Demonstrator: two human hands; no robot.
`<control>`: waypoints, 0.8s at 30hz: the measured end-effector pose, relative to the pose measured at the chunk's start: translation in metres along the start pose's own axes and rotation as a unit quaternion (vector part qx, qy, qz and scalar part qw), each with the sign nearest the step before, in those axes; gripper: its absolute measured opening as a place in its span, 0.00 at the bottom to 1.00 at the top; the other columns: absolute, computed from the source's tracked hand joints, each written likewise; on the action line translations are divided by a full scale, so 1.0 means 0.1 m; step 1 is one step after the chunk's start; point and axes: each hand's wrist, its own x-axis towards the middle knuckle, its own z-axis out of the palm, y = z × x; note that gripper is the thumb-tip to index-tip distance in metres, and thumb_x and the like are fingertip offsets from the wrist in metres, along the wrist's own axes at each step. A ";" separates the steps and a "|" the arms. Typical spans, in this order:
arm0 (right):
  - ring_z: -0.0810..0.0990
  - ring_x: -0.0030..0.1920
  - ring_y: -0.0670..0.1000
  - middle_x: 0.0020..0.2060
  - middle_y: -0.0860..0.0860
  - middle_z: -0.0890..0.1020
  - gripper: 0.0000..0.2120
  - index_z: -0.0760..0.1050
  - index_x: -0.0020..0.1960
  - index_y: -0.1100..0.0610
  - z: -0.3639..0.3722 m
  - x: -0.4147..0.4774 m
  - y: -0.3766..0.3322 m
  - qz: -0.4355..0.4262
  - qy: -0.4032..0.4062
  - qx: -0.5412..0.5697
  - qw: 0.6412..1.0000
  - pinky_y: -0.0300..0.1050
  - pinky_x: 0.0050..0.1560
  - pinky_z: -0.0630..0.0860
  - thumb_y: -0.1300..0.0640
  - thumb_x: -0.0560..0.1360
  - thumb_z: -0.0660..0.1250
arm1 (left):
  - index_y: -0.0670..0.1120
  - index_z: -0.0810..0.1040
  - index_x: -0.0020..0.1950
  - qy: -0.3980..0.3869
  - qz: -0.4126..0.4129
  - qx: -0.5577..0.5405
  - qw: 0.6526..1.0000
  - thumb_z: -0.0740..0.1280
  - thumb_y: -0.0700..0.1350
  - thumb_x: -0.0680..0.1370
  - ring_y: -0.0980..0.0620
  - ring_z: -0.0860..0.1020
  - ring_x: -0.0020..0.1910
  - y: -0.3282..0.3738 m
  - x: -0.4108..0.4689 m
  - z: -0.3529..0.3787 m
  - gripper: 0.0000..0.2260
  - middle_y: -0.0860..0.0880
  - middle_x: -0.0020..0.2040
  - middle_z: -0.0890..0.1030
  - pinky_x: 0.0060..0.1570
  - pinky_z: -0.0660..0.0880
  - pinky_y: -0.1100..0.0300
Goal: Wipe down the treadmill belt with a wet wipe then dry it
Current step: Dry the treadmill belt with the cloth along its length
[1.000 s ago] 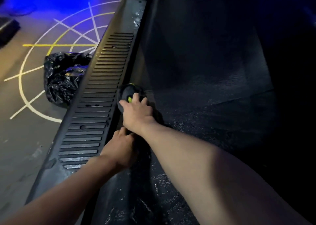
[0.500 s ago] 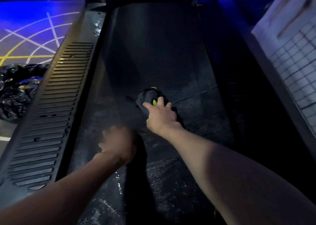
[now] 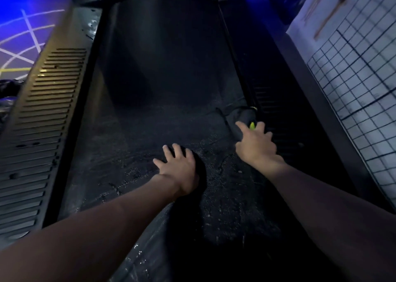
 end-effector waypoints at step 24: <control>0.65 0.63 0.66 0.69 0.59 0.60 0.30 0.61 0.77 0.42 0.30 -0.30 -0.59 -0.024 0.025 0.031 0.999 0.54 0.57 0.73 0.45 0.76 0.64 | 0.63 0.56 0.75 0.082 0.089 -0.010 0.993 0.66 0.66 0.70 0.48 0.51 0.77 -0.99 -0.33 0.20 0.36 0.51 0.77 0.52 0.70 0.58 0.42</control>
